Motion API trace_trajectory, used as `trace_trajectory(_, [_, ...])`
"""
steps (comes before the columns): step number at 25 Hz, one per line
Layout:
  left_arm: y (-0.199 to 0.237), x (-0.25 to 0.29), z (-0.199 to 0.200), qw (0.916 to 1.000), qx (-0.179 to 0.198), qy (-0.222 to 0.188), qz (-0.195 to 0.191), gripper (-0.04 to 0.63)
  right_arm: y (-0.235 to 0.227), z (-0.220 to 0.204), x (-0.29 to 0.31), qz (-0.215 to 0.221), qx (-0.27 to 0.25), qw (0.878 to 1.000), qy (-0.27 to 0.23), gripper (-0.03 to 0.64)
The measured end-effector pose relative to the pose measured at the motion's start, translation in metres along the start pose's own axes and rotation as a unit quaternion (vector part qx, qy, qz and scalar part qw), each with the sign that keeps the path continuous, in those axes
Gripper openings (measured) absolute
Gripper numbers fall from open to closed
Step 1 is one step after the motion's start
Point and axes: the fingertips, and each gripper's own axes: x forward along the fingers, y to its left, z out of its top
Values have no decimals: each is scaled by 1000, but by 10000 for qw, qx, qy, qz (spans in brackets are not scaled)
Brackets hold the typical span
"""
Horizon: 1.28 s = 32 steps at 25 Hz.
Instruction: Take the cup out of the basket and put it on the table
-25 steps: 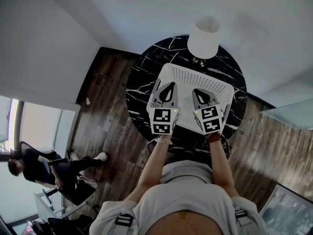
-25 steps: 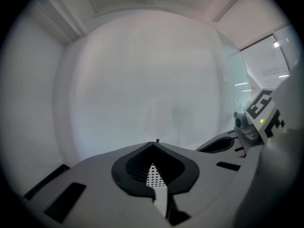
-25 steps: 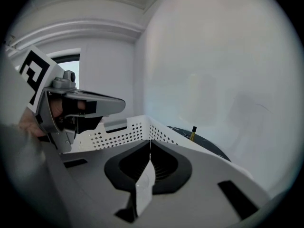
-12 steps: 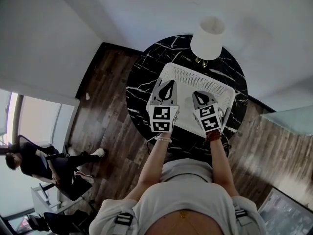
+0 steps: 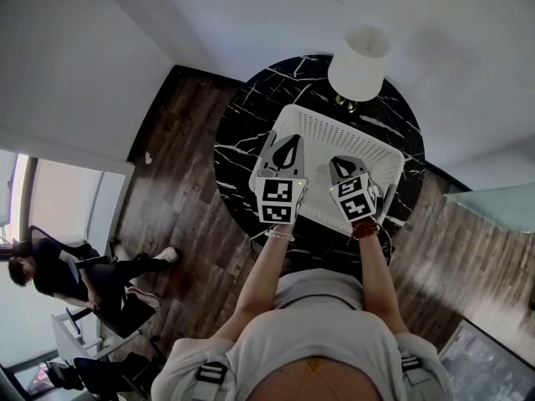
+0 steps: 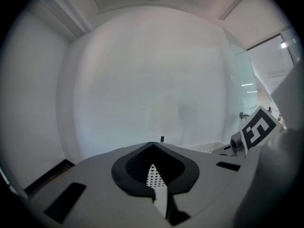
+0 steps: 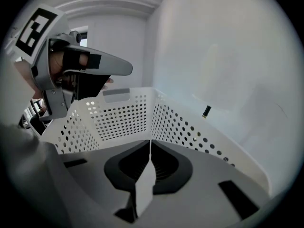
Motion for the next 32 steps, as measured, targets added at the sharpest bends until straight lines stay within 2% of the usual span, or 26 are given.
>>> trace_trajectory(9, [1,5,-6,9999,-60,84,-47,5,7,-17,15,365,37,9986,375,12])
trace_trajectory(13, [4,8,-8,9999,-76,117,-44,5,11,-24,22,564,52,9968,565,64])
trace_trajectory(18, [3,9,-10,9999,-65,139,-59,5,16,-28,26,708,61,9949,718,74])
trace_trajectory(32, [6,14,-15,9997,-46,224,-23,5,21,-44,42,909,-31,9902,1058,78])
